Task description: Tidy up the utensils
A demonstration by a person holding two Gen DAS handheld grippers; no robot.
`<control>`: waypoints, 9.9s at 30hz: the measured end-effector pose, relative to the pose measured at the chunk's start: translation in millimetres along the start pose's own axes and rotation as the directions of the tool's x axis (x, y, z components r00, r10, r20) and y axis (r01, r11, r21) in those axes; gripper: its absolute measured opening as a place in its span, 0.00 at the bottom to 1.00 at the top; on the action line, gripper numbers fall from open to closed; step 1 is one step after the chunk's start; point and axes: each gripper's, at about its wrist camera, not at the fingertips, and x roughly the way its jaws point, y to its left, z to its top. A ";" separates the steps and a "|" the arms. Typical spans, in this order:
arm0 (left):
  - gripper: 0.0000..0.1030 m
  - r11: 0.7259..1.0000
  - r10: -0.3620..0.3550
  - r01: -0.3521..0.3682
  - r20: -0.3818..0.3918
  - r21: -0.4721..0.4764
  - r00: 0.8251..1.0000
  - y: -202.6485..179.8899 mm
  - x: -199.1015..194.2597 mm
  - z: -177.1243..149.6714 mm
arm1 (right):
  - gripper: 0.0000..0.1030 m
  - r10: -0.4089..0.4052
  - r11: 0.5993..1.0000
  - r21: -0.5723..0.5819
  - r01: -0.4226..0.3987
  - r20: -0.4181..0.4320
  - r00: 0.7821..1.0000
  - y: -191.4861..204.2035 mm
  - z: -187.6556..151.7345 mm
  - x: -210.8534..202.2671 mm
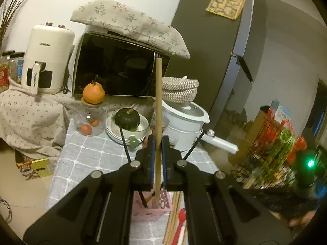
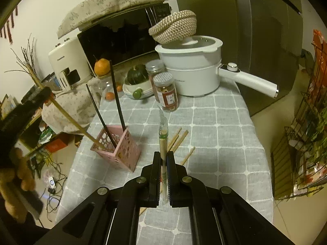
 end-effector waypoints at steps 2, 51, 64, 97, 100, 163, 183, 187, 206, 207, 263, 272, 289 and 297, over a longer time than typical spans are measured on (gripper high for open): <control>0.07 1.000 0.011 -0.011 0.000 0.029 1.000 -2.9 3.6 -3.3 | 0.05 0.004 1.000 -0.002 -0.004 0.009 1.000 1.2 0.5 -2.4; 0.55 0.985 0.169 -0.164 -0.437 0.048 0.884 31.2 19.2 -38.5 | 0.05 0.049 0.998 -0.050 -0.043 0.139 0.989 90.1 52.3 55.1; 0.66 0.987 0.160 -0.154 -0.435 0.050 0.886 24.7 11.3 -36.6 | 0.44 0.099 0.993 0.049 -0.105 0.106 0.989 74.3 55.4 51.4; 0.80 0.986 0.155 -0.083 -0.633 0.141 0.759 -4.2 27.5 -96.4 | 0.77 -0.098 0.979 0.154 0.135 -0.226 0.969 -34.5 -28.7 69.8; 0.80 0.987 0.152 -0.082 -0.650 0.137 0.744 -3.3 29.5 -100.2 | 0.77 -0.086 0.972 0.190 0.140 -0.264 0.961 -42.8 -35.1 78.5; 0.27 0.996 -0.083 0.078 -0.745 -0.041 0.662 -11.8 41.1 -124.2 | 0.06 -0.120 0.979 0.096 0.178 -0.433 0.893 -58.3 -35.0 152.7; 0.27 0.990 0.034 0.086 -0.771 0.114 0.635 -78.9 78.1 -147.3 | 0.06 0.039 0.979 0.199 0.051 -0.424 0.905 -87.4 -73.1 86.8; 0.27 0.988 0.033 0.093 -0.756 0.124 0.654 -95.6 85.9 -137.3 | 0.06 0.053 0.976 0.213 0.043 -0.426 0.903 -93.8 -72.5 84.8; 0.28 0.984 0.140 0.008 -0.798 0.178 0.586 -108.9 166.5 -138.3 | 0.06 0.088 0.954 0.297 0.047 -0.426 0.901 -126.7 -62.4 92.5; 0.28 0.983 0.151 -0.004 -0.797 0.183 0.584 -108.0 170.5 -138.1 | 0.06 0.090 0.953 0.299 0.047 -0.426 0.900 -127.5 -62.4 92.6; 0.26 0.922 0.215 0.090 -0.690 0.377 0.691 -150.8 130.2 -113.1 | 0.06 0.069 0.965 0.261 0.026 -0.349 0.935 -115.1 -51.6 67.8; 0.26 0.938 0.085 0.144 -0.612 0.314 0.786 -131.5 73.0 -82.4 | 0.06 0.069 0.980 0.199 -0.010 -0.294 0.953 -89.0 -46.8 45.8; 0.26 0.980 -0.089 0.142 -0.333 0.138 0.939 -70.5 -19.0 -18.0 | 0.06 0.098 0.993 0.078 -0.089 -0.130 0.987 -29.7 -20.4 6.1; 0.26 0.991 -0.084 0.098 -0.155 0.086 0.984 -45.8 -35.1 6.8 | 0.06 0.125 0.992 0.043 -0.122 -0.066 0.990 -8.1 -5.6 5.5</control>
